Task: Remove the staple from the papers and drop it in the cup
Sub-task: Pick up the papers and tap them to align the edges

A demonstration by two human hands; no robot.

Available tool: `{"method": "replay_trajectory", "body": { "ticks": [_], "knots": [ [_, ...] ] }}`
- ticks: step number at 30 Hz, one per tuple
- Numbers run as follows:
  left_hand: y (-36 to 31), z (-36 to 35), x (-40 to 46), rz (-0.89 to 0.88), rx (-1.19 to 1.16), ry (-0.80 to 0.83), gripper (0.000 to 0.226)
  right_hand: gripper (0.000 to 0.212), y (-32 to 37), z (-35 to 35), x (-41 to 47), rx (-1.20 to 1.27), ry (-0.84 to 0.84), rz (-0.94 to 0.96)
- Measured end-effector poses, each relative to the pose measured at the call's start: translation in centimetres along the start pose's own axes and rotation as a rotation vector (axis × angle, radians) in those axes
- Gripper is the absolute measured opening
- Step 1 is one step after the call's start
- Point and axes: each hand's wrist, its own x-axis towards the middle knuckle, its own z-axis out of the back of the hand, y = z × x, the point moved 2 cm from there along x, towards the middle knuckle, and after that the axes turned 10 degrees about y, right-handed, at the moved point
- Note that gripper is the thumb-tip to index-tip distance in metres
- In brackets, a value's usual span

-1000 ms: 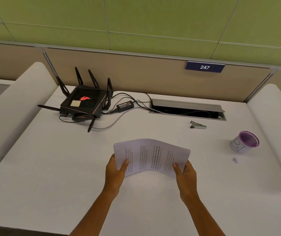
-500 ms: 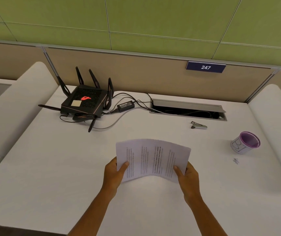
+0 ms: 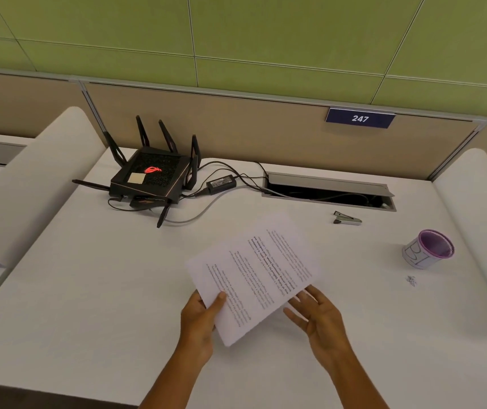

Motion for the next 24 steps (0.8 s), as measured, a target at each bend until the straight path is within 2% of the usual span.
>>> {"method": "replay_trajectory", "body": {
  "ticks": [3,7,11,13,15,18,20,24],
  "knots": [
    [1.4,-1.2,-1.4,0.045,-0.063,0.030,0.045,0.037,-1.2,-2.2,0.1,-0.060,-0.034,0.001],
    [2.4,-1.5,-2.7,0.094,-0.026,0.122,0.057,0.035,-1.6,-2.7,0.2,-0.143,-0.087,-0.015],
    [1.0,0.6,-2.4,0.155,-0.089,0.172,0.044,0.030,-0.8,-1.1,0.5,-0.236,-0.131,-0.078],
    [-0.2,2.5,-1.4,0.198,-0.098,0.162,0.054,0.030,-0.1,-0.6,0.5,-0.307,-0.107,-0.112],
    [-1.6,3.6,-0.5,0.207,-0.015,0.217,0.059,0.030,0.7,-0.4,0.5,-0.382,-0.059,-0.141],
    [-3.6,2.6,0.5,0.178,0.281,0.304,0.037,0.030,1.6,-0.7,0.5,-0.480,0.020,-0.156],
    [-4.5,1.1,1.2,0.131,0.405,0.292,0.036,0.029,2.1,-1.2,0.5,-0.500,0.034,-0.129],
    [-5.5,-1.9,2.2,-0.009,0.507,0.197,0.028,0.027,3.0,-2.5,0.2,-0.460,-0.026,0.010]
  ]
}}
